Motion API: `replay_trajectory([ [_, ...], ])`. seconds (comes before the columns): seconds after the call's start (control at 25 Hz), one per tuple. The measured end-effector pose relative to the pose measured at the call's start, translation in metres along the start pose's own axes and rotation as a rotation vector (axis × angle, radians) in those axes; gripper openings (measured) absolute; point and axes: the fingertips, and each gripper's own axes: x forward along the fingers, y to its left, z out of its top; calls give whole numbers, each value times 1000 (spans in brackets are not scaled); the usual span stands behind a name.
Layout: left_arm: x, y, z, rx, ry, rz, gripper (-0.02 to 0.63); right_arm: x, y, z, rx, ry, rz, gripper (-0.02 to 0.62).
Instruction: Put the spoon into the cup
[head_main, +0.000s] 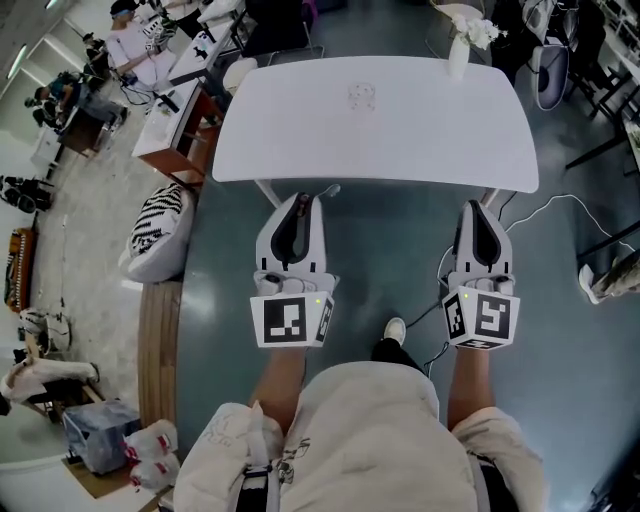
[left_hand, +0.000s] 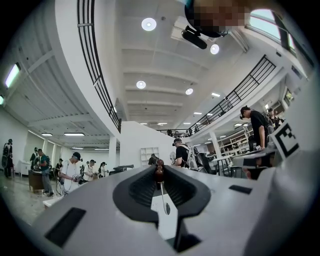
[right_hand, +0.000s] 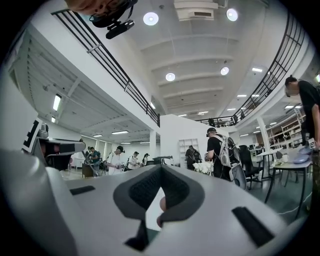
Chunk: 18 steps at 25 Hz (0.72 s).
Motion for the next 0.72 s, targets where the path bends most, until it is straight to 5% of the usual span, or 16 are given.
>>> replay_trajectory([
  [0.28, 44, -30, 4, -10, -6, 32, 41, 28, -55, 4, 4, -10, 10, -12],
  [0.72, 76, -18, -22, -48, 14, 38, 41, 65, -51, -17, -11, 20, 33, -12],
])
